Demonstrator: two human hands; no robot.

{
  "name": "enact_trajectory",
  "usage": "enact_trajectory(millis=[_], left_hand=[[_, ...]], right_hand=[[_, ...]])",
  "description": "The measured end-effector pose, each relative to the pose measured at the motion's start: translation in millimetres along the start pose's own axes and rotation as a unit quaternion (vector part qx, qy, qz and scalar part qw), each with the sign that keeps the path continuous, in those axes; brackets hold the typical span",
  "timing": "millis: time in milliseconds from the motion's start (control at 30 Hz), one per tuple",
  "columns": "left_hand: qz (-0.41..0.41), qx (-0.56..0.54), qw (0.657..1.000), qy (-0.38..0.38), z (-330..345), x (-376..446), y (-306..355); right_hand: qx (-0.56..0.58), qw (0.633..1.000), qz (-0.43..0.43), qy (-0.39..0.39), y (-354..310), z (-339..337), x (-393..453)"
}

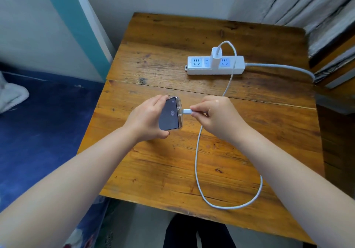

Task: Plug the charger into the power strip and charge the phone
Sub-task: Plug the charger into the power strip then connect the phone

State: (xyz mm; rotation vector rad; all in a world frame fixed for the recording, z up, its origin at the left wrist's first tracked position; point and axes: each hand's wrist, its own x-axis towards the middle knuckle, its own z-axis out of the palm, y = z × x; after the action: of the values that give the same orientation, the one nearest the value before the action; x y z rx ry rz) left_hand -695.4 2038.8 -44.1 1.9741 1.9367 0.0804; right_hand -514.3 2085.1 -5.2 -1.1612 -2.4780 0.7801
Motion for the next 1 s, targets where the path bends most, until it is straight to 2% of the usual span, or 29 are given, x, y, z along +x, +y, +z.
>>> enact_trajectory(millis=[100,433,733,1000], left_hand=[[0.015,0.008,1.000,-0.010,-0.8,-2.4,1.9],[0.034,0.013,0.999,-0.006,1.2,-6.1,-0.3],[0.041,0.019,0.999,-0.013,1.1,-4.6,-0.9],[0.048,0.029,0.998,-0.026,5.2,-0.9,3.3]], right_hand=[[-0.030,0.999,0.000,-0.031,-2.9,1.9,0.3],[-0.079,0.995,0.032,-0.055,-12.6,4.8,6.2],[-0.126,0.988,0.022,-0.088,-20.2,1.8,5.5],[-0.124,0.987,0.034,-0.101,-14.8,4.2,6.5]])
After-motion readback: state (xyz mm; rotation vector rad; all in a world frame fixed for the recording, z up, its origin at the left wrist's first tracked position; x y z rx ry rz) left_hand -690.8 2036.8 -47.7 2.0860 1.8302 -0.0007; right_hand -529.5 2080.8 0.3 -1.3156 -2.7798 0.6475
